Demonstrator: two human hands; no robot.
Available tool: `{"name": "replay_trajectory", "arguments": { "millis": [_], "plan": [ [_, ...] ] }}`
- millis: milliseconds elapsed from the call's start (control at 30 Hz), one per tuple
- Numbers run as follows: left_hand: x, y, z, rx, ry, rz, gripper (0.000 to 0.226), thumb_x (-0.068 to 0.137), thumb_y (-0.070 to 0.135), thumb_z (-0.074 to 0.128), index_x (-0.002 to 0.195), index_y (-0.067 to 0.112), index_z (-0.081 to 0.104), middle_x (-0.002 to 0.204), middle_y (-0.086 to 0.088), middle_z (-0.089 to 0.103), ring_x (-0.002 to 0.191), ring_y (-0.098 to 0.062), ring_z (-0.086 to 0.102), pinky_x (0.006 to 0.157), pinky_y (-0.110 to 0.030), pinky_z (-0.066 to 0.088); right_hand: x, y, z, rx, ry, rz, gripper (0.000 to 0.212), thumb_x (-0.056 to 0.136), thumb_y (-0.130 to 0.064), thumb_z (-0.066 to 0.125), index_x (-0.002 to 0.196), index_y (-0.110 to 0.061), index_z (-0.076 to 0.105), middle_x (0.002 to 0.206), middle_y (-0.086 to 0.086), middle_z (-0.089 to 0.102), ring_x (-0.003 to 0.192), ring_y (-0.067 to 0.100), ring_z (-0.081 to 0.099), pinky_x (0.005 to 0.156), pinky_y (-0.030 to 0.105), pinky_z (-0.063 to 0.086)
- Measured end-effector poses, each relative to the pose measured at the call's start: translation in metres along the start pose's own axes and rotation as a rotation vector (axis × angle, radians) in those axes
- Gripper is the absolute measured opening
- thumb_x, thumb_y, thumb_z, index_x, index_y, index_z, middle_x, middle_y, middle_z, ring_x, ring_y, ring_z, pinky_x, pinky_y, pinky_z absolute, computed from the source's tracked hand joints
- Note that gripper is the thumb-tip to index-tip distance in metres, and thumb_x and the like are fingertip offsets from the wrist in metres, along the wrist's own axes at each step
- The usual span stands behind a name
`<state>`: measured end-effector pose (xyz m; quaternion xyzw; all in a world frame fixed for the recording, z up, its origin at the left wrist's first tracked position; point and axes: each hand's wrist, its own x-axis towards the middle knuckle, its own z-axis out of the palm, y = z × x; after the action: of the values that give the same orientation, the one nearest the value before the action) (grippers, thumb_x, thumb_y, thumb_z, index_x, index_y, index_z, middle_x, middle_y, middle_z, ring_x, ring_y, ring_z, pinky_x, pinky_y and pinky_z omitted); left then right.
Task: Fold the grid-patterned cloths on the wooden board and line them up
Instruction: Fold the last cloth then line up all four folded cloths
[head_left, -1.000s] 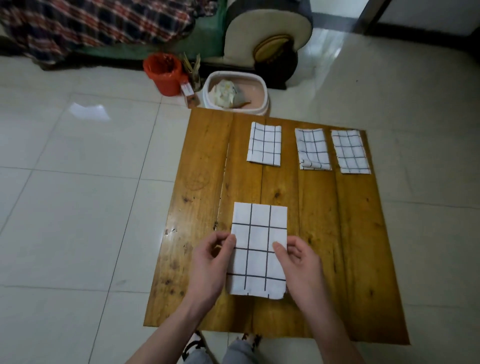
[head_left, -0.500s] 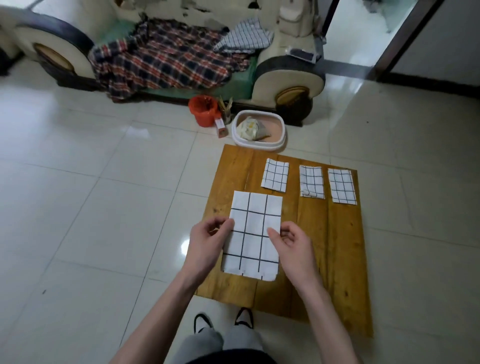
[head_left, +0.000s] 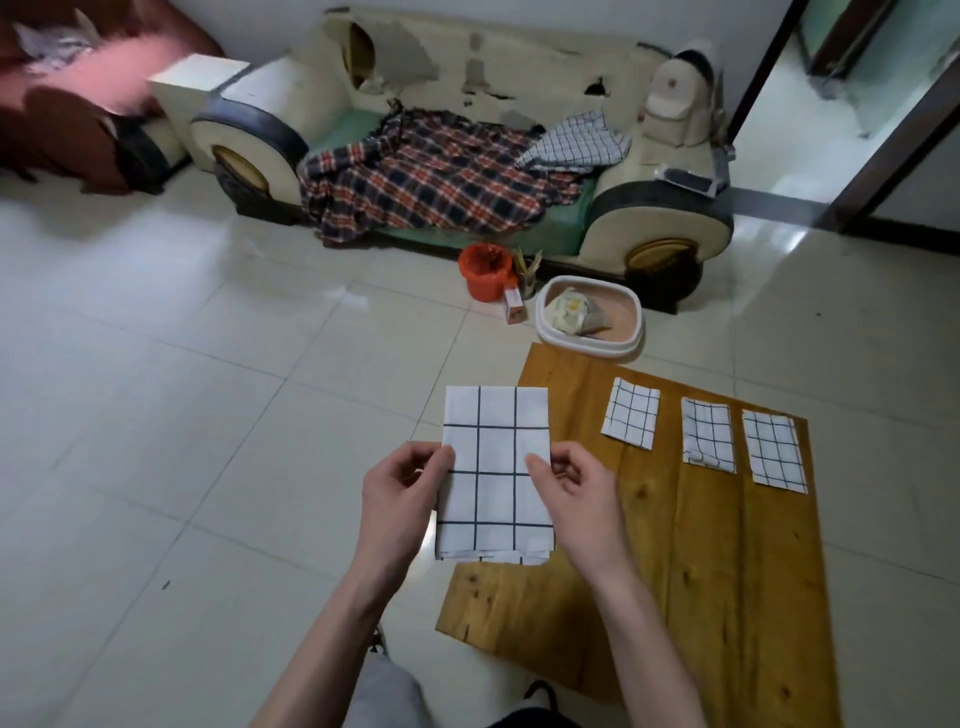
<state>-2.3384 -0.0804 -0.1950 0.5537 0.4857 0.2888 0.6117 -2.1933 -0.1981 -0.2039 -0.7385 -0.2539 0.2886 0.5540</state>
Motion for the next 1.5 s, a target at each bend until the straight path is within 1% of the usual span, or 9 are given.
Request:
{"name": "replay_trajectory", "arguments": {
  "millis": [167, 267, 367, 500, 700, 1133, 1300, 1400, 1500],
  "plan": [
    [0.056, 0.017, -0.056, -0.021, -0.043, 0.003, 0.014, 0.099, 0.014, 0.068, 0.088, 0.008, 0.075, 0.084, -0.003, 0.077, 0.071, -0.006, 0.066, 0.059, -0.017, 0.049, 0.025, -0.031, 0.067, 0.064, 0.028, -0.007, 0.006, 0.101, -0.021, 0.067, 0.102, -0.017, 0.071, 0.088, -0.010, 0.074, 0.081, 0.003, 0.070, 0.068, 0.019, 0.055],
    [0.092, 0.027, -0.088, -0.030, -0.067, 0.010, 0.014, 0.098, 0.013, 0.069, 0.088, 0.008, 0.076, 0.082, -0.003, 0.076, 0.068, -0.008, 0.063, 0.058, -0.018, 0.049, 0.043, -0.047, 0.109, 0.093, 0.059, -0.011, 0.003, 0.100, -0.017, 0.067, 0.101, -0.016, 0.070, 0.082, -0.018, 0.072, 0.078, -0.003, 0.067, 0.067, 0.015, 0.052],
    [0.125, 0.038, -0.117, -0.022, -0.094, 0.024, 0.013, 0.098, 0.013, 0.070, 0.086, 0.008, 0.075, 0.077, 0.000, 0.073, 0.065, -0.009, 0.058, 0.058, -0.020, 0.048, 0.061, -0.061, 0.149, 0.140, 0.132, 0.011, 0.004, 0.099, -0.018, 0.069, 0.102, -0.017, 0.071, 0.087, -0.011, 0.075, 0.083, 0.002, 0.070, 0.072, 0.018, 0.055],
    [0.165, 0.056, -0.147, -0.014, -0.104, 0.043, 0.012, 0.098, 0.012, 0.070, 0.087, 0.007, 0.075, 0.077, 0.001, 0.072, 0.065, -0.007, 0.058, 0.058, -0.018, 0.048, 0.084, -0.074, 0.189, 0.172, 0.149, 0.044, 0.011, 0.099, -0.028, 0.069, 0.103, -0.018, 0.074, 0.092, 0.000, 0.076, 0.089, 0.015, 0.072, 0.078, 0.036, 0.058],
    [0.215, 0.063, -0.159, -0.013, -0.129, 0.036, 0.012, 0.097, 0.012, 0.070, 0.088, 0.008, 0.075, 0.078, 0.001, 0.071, 0.067, -0.009, 0.056, 0.060, -0.019, 0.049, 0.122, -0.083, 0.217, 0.140, 0.251, 0.089, 0.008, 0.098, -0.029, 0.071, 0.102, -0.023, 0.074, 0.093, -0.003, 0.075, 0.091, 0.011, 0.070, 0.077, 0.023, 0.053],
    [0.363, 0.093, -0.071, 0.032, -0.308, 0.003, 0.014, 0.098, 0.014, 0.070, 0.087, 0.006, 0.074, 0.078, -0.003, 0.069, 0.069, -0.012, 0.057, 0.062, -0.021, 0.049, 0.260, -0.083, 0.190, 0.178, 0.400, 0.106, 0.007, 0.097, -0.025, 0.072, 0.102, -0.020, 0.074, 0.094, -0.005, 0.076, 0.093, 0.007, 0.072, 0.081, 0.021, 0.056],
    [0.432, 0.114, -0.009, 0.061, -0.361, -0.015, 0.014, 0.097, 0.020, 0.072, 0.088, 0.011, 0.076, 0.088, -0.019, 0.073, 0.077, -0.018, 0.061, 0.075, -0.039, 0.052, 0.337, -0.089, 0.161, 0.211, 0.438, 0.147, 0.007, 0.097, -0.025, 0.072, 0.102, -0.020, 0.073, 0.097, 0.001, 0.077, 0.097, 0.017, 0.074, 0.091, 0.044, 0.061],
    [0.468, 0.127, 0.025, 0.072, -0.388, 0.005, 0.014, 0.097, 0.021, 0.072, 0.088, 0.012, 0.077, 0.096, -0.020, 0.074, 0.081, -0.019, 0.065, 0.081, -0.045, 0.056, 0.377, -0.094, 0.144, 0.207, 0.468, 0.143, 0.004, 0.098, -0.023, 0.072, 0.100, -0.020, 0.072, 0.096, 0.000, 0.077, 0.095, 0.017, 0.074, 0.091, 0.047, 0.061],
    [0.499, 0.141, 0.051, 0.090, -0.414, 0.018, 0.013, 0.097, 0.021, 0.072, 0.088, 0.013, 0.077, 0.095, -0.021, 0.074, 0.079, -0.019, 0.063, 0.079, -0.044, 0.055, 0.411, -0.099, 0.131, 0.201, 0.491, 0.142, 0.004, 0.098, -0.023, 0.071, 0.100, -0.019, 0.072, 0.095, 0.001, 0.077, 0.095, 0.018, 0.075, 0.090, 0.048, 0.062]
  ]
}}
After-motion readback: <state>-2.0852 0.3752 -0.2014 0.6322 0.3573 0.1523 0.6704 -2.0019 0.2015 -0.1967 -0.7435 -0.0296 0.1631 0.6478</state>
